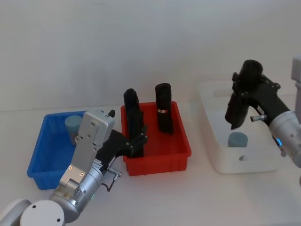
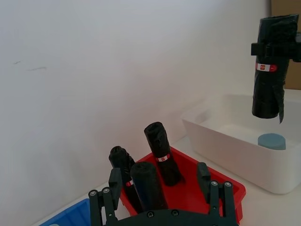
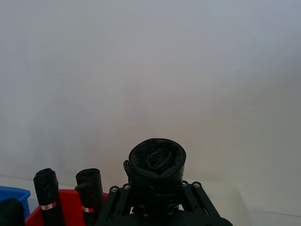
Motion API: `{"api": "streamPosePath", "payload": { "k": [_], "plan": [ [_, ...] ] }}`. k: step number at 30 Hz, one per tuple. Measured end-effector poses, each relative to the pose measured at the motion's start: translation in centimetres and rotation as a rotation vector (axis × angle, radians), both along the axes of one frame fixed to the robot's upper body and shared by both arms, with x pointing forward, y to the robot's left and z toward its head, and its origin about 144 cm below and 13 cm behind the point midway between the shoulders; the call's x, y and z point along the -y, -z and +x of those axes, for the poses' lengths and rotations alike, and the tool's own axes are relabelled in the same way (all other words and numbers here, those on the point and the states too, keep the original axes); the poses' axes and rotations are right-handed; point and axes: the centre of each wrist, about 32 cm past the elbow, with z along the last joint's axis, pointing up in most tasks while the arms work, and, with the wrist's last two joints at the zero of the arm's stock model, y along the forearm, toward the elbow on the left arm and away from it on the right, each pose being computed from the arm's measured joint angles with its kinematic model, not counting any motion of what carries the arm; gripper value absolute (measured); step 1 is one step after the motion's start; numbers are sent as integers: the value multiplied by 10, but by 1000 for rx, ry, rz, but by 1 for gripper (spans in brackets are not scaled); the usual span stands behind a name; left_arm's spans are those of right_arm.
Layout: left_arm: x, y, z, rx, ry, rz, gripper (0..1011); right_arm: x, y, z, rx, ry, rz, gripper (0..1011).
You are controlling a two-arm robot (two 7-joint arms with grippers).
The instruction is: Pick the cotton swabs from the blue box and place them into the white box.
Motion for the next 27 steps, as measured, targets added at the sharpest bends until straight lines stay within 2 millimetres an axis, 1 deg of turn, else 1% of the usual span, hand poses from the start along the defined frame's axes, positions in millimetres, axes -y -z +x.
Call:
{"api": "streamPosePath", "payload": {
  "k": [6,12,27],
  "plan": [
    [0,0,0,0,0,0,1004,13,0,-10,-15,69,-16,391],
    [0,0,0,0,0,0,1004,24,2,-14,-26,127,-30,391],
    [0,0,0,0,0,0,1004,41,10,-13,-38,220,-54,391]
  ]
}}
